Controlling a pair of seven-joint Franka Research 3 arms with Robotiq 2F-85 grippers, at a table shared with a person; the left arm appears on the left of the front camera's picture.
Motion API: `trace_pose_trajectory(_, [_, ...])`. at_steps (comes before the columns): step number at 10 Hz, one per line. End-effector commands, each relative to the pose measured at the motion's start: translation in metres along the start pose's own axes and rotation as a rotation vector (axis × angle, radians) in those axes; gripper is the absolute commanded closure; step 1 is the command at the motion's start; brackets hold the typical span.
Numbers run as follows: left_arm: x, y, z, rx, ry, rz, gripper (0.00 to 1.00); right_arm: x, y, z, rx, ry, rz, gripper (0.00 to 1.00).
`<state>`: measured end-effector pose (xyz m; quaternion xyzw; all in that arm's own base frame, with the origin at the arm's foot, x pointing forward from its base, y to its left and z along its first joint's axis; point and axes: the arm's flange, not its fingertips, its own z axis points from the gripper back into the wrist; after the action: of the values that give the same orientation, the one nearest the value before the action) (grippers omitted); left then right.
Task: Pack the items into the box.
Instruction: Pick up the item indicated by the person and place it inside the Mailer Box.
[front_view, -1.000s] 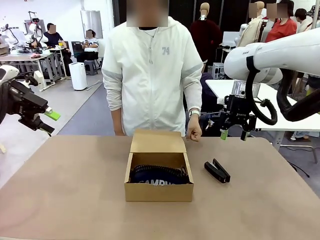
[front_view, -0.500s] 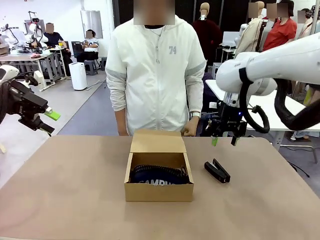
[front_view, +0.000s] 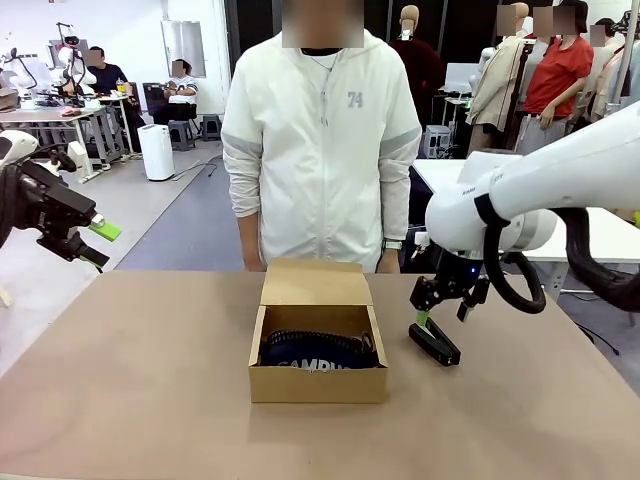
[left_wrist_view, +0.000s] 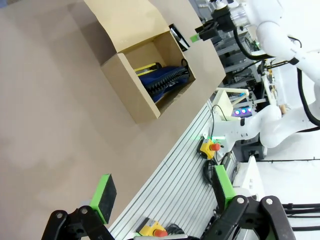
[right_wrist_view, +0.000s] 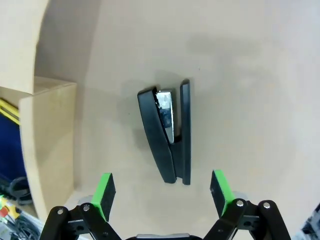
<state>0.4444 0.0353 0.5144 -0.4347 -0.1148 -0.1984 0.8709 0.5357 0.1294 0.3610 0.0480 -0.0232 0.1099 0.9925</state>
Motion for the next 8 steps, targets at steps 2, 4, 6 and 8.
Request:
trace_pose_trajectory(2, [-0.001, 0.0, 0.003, -0.007, 0.007, -0.013, 0.0, 0.007, 0.007, -0.031, -0.053, 0.013, -0.024, 0.0])
trace_pose_trajectory(4, [-0.001, 0.0, 0.003, -0.007, 0.007, -0.013, 0.0, 0.014, 0.011, -0.053, -0.053, 0.019, -0.006, 0.0])
trace_pose_trajectory(6, [-0.001, 0.0, 0.003, -0.007, 0.007, -0.013, 0.0, 0.019, 0.015, -0.068, -0.098, 0.031, -0.016, 0.0])
trace_pose_trajectory(8, [-0.001, 0.0, 0.003, -0.007, 0.007, -0.013, 0.0, 0.022, 0.014, -0.069, -0.119, 0.031, -0.018, 0.0])
